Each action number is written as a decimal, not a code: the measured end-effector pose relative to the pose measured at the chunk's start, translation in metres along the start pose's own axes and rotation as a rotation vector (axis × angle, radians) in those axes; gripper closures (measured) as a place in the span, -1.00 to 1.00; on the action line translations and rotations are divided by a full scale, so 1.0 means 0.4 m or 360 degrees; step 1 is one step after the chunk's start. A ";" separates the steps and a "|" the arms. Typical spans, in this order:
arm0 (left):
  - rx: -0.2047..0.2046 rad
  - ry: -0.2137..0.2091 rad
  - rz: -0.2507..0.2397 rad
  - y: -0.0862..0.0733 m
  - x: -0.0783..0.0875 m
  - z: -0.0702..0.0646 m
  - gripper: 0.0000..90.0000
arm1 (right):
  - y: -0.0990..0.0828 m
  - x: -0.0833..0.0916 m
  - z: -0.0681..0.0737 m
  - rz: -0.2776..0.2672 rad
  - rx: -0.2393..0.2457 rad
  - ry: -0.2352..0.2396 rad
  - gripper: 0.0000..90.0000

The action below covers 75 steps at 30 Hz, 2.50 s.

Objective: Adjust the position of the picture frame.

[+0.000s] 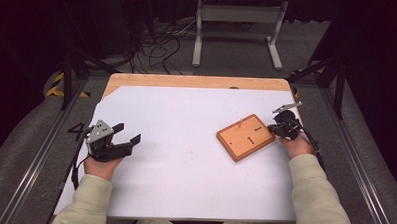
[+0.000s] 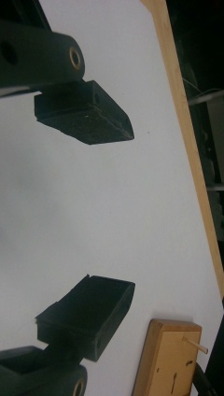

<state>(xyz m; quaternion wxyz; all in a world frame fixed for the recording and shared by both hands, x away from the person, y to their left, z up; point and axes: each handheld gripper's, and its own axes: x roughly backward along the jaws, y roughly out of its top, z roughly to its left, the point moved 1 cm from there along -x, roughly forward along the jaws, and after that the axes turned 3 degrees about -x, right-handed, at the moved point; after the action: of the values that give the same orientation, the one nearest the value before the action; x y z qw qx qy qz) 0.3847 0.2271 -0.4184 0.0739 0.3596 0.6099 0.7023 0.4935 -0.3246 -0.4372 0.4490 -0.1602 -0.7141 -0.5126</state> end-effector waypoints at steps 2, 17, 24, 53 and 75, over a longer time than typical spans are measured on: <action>-0.0004 -0.0002 0.0004 0.000 -0.002 -0.001 -0.46 | 0.001 0.000 0.003 0.0003 0.0007 -0.0017 1.00; -0.0004 -0.0008 0.0001 0.001 -0.004 -0.003 -0.46 | 0.036 -0.023 0.127 -0.0025 0.0239 0.0133 1.00; 0.0021 -0.0002 0.0038 0.001 -0.011 -0.001 -0.41 | 0.062 -0.039 0.203 -0.0049 0.0336 0.0213 1.00; -0.0039 -0.0417 0.0486 0.032 -0.212 -0.108 0.99 | -0.035 0.151 0.216 -0.0331 0.0162 0.0246 1.00; -0.0047 -0.0624 0.0772 0.023 -0.309 -0.135 1.00 | -0.138 0.261 0.201 -0.0431 0.0051 0.0275 1.00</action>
<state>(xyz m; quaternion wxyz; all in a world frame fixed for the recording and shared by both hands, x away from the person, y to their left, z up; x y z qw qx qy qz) 0.4459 0.1144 -0.4610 0.0256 0.6222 0.4701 0.6255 0.3601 -0.3017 -0.3913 0.4381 -0.0106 -0.6959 -0.5689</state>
